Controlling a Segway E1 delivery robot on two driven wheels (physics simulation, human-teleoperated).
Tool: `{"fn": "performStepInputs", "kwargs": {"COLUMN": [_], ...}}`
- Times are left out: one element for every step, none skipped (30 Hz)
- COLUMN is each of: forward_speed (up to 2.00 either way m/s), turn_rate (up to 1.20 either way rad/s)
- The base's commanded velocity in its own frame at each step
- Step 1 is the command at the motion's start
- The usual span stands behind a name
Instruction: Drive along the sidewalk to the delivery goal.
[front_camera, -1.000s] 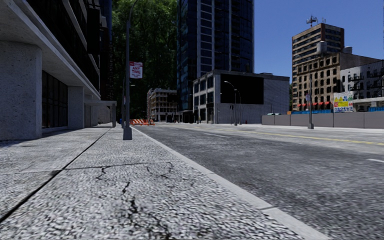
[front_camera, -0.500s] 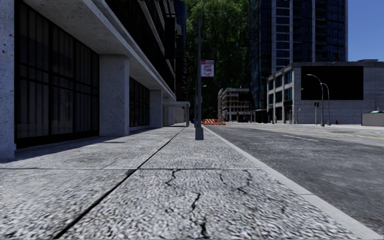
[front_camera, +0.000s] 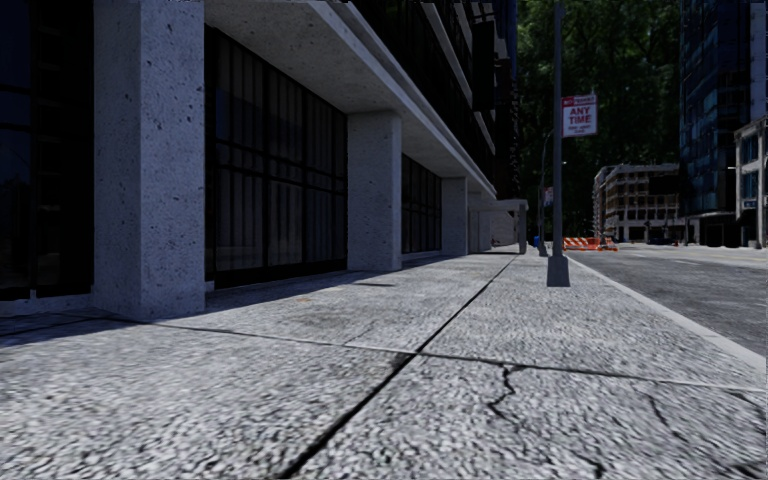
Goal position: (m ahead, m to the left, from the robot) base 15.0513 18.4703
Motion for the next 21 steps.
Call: {"fn": "performStepInputs", "kwargs": {"forward_speed": [1.11, 1.11, 1.11, 1.11, 1.11, 1.11, 1.11, 1.13, 1.18, 1.21, 1.21, 1.22, 1.22, 1.22, 1.22, 1.22, 1.22, 1.22, 1.22, 1.22, 1.22], "turn_rate": [0.82, 0.82, 0.82, 0.82, 0.82, 0.82, 0.82, 0.82, 0.82, 0.82, 0.82, 0.82, 0.82, 0.82, 0.82, 0.82, 0.82, 0.82, 0.82, 0.82, 0.83]}}
